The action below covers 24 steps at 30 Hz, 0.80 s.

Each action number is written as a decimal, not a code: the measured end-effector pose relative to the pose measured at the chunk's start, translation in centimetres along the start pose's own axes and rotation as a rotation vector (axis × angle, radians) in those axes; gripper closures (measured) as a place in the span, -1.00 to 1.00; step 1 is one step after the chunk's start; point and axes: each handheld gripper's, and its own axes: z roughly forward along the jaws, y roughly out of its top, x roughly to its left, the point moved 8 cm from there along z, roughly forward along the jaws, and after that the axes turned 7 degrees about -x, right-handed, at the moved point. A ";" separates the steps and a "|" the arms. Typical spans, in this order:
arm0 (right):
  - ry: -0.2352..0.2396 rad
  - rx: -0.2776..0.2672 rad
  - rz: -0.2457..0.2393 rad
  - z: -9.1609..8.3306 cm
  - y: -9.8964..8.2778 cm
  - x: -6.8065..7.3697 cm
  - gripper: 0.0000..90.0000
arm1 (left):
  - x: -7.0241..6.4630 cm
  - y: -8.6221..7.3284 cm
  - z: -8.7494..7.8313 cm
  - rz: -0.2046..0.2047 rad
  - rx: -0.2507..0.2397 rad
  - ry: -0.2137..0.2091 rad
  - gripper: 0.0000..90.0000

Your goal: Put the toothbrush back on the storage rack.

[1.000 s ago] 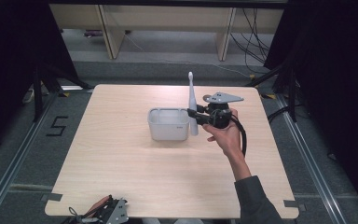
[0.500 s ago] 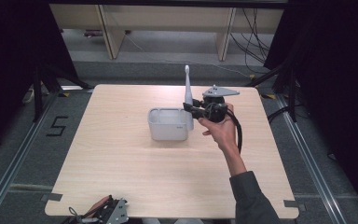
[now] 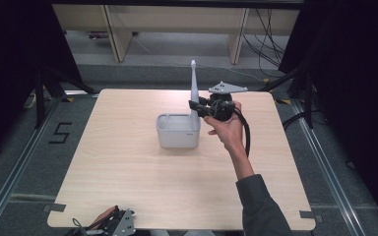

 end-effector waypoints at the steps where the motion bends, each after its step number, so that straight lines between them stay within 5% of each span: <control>1: -0.001 -0.003 0.023 0.1 0.0 0.1 0.48 | 0.0 0.0 0.0 0.000 -0.002 0.001 -0.66; 16: -0.040 -0.008 0.030 1.5 -0.4 -1.2 0.48 | 0.0 0.0 0.0 0.001 -0.001 0.001 -0.66; 24: -0.062 0.015 0.071 2.4 -1.3 -1.9 0.48 | 0.0 0.0 0.0 0.006 -0.001 0.000 -0.66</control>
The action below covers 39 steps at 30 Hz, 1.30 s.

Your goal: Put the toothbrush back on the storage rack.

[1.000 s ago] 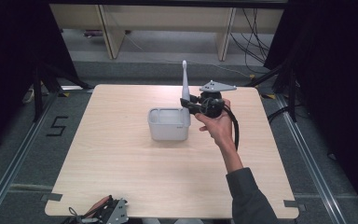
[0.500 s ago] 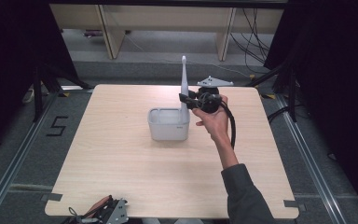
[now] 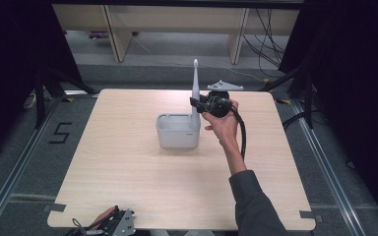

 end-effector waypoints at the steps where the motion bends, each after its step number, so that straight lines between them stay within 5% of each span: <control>1: -0.009 0.002 0.007 0.0 0.0 0.0 0.48 | 0.0 0.0 0.0 -0.001 0.001 0.000 -0.66; 13: -0.044 0.003 -0.035 1.0 -0.7 -0.5 0.47 | 0.0 0.0 0.0 -0.001 0.000 0.001 -0.66; 16: -0.034 0.020 -0.012 1.2 -1.0 -0.2 0.47 | 0.0 0.0 0.0 0.002 -0.003 0.004 -0.66; 20: -0.059 0.031 -0.059 1.4 -1.8 -0.5 0.47 | 0.0 0.0 0.0 0.000 -0.005 0.004 -0.66; 21: -0.061 0.043 -0.036 1.4 -2.0 -0.4 0.47 | 0.2 0.2 0.2 -0.005 -0.028 0.049 -0.66; 22: -0.053 0.040 -0.039 1.6 -2.2 -0.5 0.47 | 0.2 0.2 0.2 -0.009 -0.031 0.050 -0.66; 35: -0.062 0.080 -0.041 1.7 -3.7 -0.4 0.48 | 0.2 0.1 0.2 -0.005 -0.025 0.042 -0.66; 36: -0.059 0.078 -0.071 1.8 -3.8 -0.7 0.48 | 0.1 0.2 0.2 -0.012 -0.034 0.041 -0.66; 37: -0.057 0.088 -0.043 1.7 -4.0 -0.5 0.48 | 0.1 0.2 0.3 -0.015 -0.039 0.036 -0.66; 39: -0.062 0.085 -0.075 1.8 -4.2 -0.8 0.48 | 0.2 0.1 0.3 -0.008 -0.027 0.044 -0.66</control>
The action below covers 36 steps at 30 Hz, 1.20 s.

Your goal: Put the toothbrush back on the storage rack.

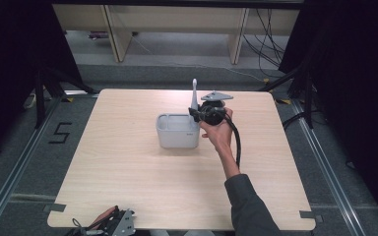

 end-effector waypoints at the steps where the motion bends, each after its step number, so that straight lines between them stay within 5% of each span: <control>1: 0.005 0.004 0.028 0.0 -0.2 0.2 0.48 | 0.0 0.0 0.0 0.006 0.004 0.003 -0.66; 10: 0.012 0.018 0.008 0.2 -1.1 0.2 0.49 | 0.0 0.0 0.0 -0.003 -0.006 -0.004 -0.66; 19: 0.019 0.035 0.039 0.0 -1.6 0.4 0.55 | 0.0 0.0 0.0 0.005 0.002 -0.005 -0.66; 24: 0.015 0.005 -0.010 -0.1 -1.0 0.3 0.60 | -0.1 0.0 0.0 0.006 0.003 -0.006 -0.66; 30: 0.018 0.016 0.001 -0.2 -1.1 0.5 0.59 | 0.0 0.0 0.0 0.006 0.004 -0.006 -0.66; 36: 0.016 0.029 -0.065 -0.4 -1.2 1.1 0.60 | -0.1 -0.1 -0.1 0.010 0.011 -0.012 -0.66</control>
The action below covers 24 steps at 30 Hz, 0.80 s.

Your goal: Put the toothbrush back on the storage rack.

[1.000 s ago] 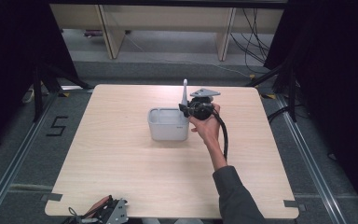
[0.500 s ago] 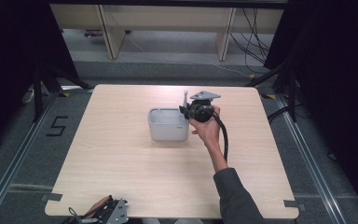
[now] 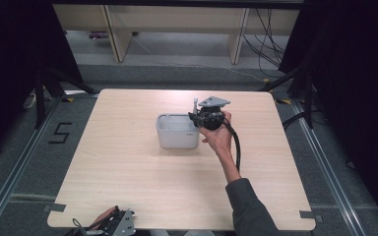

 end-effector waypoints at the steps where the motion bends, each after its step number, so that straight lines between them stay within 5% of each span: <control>1: -0.006 -0.003 -0.021 0.0 0.0 0.0 0.60 | 0.0 0.0 0.0 0.000 0.000 -0.001 -0.66; 7: -0.003 0.006 -0.037 -0.3 -0.1 0.4 0.59 | 0.0 0.0 0.0 -0.002 0.001 -0.004 -0.66; 15: -0.006 0.002 0.040 -0.8 -0.8 0.2 0.28 | -0.1 0.0 0.1 -0.005 0.000 -0.006 -0.66; 24: 0.008 -0.039 0.051 -2.2 -0.4 0.2 -0.01 | -0.1 0.0 0.2 -0.024 -0.015 0.008 -0.66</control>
